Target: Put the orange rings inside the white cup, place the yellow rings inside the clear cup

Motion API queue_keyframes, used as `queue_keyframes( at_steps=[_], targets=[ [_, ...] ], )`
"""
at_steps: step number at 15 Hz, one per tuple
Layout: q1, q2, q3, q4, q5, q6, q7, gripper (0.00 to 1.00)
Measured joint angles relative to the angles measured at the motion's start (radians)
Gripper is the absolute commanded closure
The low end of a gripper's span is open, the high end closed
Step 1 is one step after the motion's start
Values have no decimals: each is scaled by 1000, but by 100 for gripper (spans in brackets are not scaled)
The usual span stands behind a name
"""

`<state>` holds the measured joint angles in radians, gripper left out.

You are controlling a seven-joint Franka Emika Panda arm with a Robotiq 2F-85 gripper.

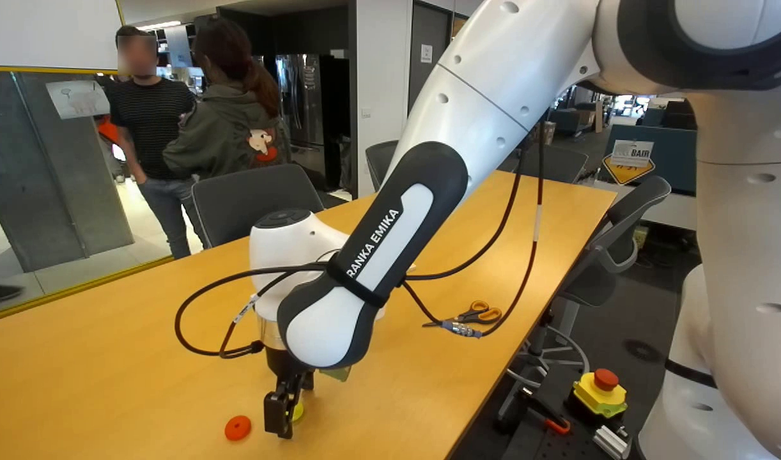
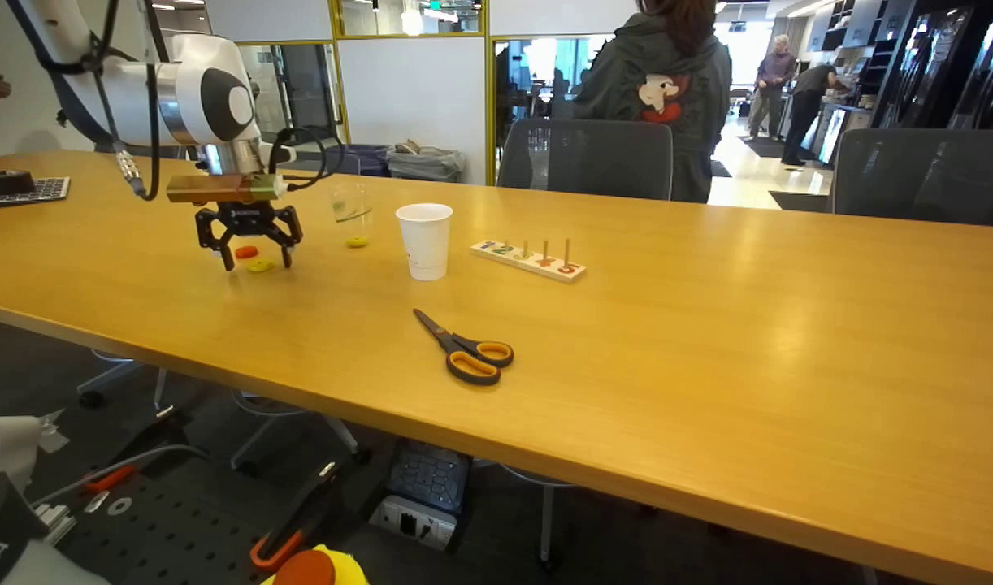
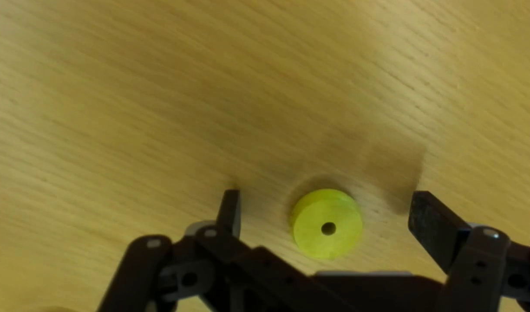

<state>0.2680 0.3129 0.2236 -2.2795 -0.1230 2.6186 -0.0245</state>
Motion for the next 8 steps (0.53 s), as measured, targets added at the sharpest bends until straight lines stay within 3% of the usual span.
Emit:
queue_keyframes(
  at_steps=[6, 8],
  targets=[
    [8, -2, -16, 14, -58, -1, 27, 73],
    [22, -4, -25, 20, -87, -7, 63, 83]
  ],
)
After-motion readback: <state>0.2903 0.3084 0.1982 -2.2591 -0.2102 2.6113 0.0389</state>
